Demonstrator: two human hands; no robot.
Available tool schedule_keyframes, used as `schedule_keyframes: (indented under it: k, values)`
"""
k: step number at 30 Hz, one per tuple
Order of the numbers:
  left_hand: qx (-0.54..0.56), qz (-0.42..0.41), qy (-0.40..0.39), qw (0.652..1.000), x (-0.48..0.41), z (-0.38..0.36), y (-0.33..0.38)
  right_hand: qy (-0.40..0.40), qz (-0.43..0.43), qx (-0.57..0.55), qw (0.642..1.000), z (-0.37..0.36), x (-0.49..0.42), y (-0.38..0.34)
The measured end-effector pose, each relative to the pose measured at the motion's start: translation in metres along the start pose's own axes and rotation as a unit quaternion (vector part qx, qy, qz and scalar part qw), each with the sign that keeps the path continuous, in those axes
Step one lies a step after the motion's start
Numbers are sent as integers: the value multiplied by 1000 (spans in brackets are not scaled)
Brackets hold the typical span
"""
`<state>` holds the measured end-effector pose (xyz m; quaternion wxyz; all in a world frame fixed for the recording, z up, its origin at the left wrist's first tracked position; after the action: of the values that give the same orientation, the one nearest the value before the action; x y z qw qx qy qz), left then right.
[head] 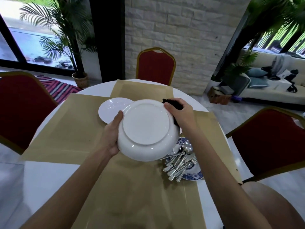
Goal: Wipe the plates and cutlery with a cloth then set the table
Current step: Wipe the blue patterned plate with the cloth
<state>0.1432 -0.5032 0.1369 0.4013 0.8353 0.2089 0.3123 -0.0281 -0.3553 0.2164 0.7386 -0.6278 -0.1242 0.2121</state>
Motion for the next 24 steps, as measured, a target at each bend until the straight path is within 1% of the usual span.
schedule_keyframes:
  k: [1, 2, 4, 5, 7, 8, 9, 10, 11, 12, 13, 14, 15, 16, 17, 18, 19, 20, 21, 22, 23, 24]
  values:
    - [25, -3, 15, 1000, -2, 1, -2, 42, 49, 72, 995, -2, 6, -5]
    - [46, -11, 34, 998, -4, 2, -2, 83, 80, 125, 986, -5, 17, -4]
    - [75, -32, 91, 993, -6, 4, -1, 162, 137, 167, 963, -14, 49, -1]
    - [87, -36, 124, 988, -5, 4, -1, 183, 193, 180, 947, -24, 69, -3]
    - [116, -37, 168, 978, -5, 3, -7, 163, 325, 250, 897, -56, 106, -1]
    - [129, -38, 172, 976, -4, 1, -9, 143, 374, 287, 870, -72, 119, 7]
    - [138, -40, 167, 975, -4, -1, -11, 127, 402, 311, 852, -82, 127, 15]
    - [140, -42, 158, 977, -3, -2, -13, 117, 416, 310, 847, -83, 127, 19]
    - [138, -45, 150, 978, -2, -2, -15, 119, 418, 293, 851, -78, 124, 18]
    - [136, -46, 146, 979, -1, -1, -15, 131, 405, 265, 865, -68, 117, 16]
    - [136, -44, 140, 980, 0, 2, -15, 152, 370, 220, 890, -54, 108, 12]
    - [137, -38, 127, 982, 1, 3, -14, 175, 309, 153, 922, -37, 95, 8]
    - [132, -31, 104, 985, 1, 2, -14, 183, 223, 69, 955, -19, 79, 8]
    - [119, -29, 76, 990, 1, 1, -12, 161, 120, -32, 979, -8, 63, 12]
    - [103, -29, 48, 993, 2, -1, -11, 108, 17, -149, 983, -6, 51, 18]
    - [89, -30, 28, 995, 5, -4, -8, 41, -64, -252, 965, -10, 43, 23]
    - [81, -30, 16, 996, 4, -5, -8, -14, -115, -318, 941, -12, 39, 26]
    - [75, -26, 9, 997, 5, -7, -9, -52, -144, -347, 925, -13, 39, 27]
    - [53, -19, 3, 998, 4, -8, -11, -81, -152, -357, 918, -14, 41, 23]
    - [6, -8, -5, 1000, 5, -9, -13, -95, -147, -356, 918, -14, 42, 17]
    - [-64, 12, -10, 998, 5, -9, -16, -101, -132, -343, 925, -12, 43, 10]
    - [-138, 48, -9, 989, 5, -7, -19, -103, -105, -310, 939, -9, 44, 2]
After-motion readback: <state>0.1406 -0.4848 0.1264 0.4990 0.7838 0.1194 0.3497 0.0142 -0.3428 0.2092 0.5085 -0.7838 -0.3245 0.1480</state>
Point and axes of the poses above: each hand's wrist, its own x-axis away from the middle knuckle, its own z-axis out of the back of the hand, y = z × x, the point moved 7 cm from there along -x, towards the middle knuckle, and after that the axes turned 3 degrees about y, right-handed, at the moved point
